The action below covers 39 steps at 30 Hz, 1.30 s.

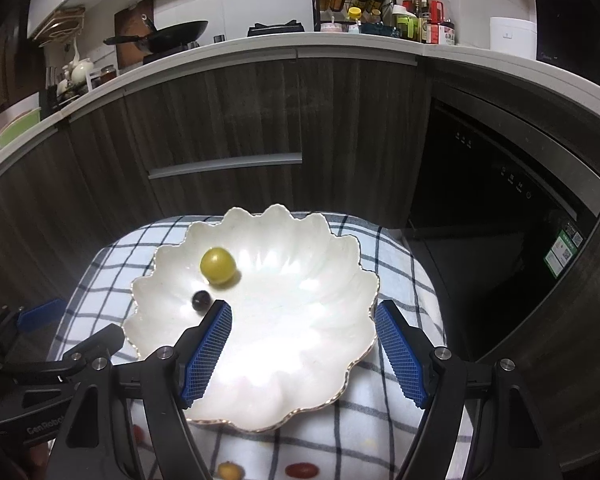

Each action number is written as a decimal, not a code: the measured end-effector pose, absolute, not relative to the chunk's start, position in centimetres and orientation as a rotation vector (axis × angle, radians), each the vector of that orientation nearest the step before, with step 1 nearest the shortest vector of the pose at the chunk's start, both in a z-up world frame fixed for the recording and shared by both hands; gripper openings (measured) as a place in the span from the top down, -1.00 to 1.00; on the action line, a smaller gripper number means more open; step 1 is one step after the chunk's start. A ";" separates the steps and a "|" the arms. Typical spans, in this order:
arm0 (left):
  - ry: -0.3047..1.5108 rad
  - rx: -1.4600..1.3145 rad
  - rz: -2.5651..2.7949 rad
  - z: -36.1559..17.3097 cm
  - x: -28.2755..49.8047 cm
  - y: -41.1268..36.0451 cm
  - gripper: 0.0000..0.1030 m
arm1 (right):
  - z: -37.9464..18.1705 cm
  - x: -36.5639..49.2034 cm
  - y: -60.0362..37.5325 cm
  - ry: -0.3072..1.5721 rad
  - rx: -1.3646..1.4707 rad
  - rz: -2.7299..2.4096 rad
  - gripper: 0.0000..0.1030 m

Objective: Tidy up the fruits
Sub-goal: 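Withdraw both tools from the bowl back toward the remaining fruits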

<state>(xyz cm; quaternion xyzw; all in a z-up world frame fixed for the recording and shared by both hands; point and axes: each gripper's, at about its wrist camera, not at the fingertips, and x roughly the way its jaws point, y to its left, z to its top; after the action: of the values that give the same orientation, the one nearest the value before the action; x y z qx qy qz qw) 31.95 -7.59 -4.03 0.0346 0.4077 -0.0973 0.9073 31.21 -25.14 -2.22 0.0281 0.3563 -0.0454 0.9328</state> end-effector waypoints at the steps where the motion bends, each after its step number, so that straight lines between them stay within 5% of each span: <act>1: 0.839 0.072 -0.200 -3.9 31.8 -7.5 -0.68 | -2.1 31.1 -25.0 0.727 0.058 -0.092 -0.46; 39: 0.802 0.060 -0.184 -3.7 22.1 -2.9 -0.68 | -2.0 22.2 -20.7 0.716 0.055 -0.061 -0.46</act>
<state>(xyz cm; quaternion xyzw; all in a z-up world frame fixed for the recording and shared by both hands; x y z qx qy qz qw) 22.10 -2.93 -3.72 0.0292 0.3896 -0.0894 0.9162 22.22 -20.75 -1.99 0.0269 0.3501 -0.0297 0.9358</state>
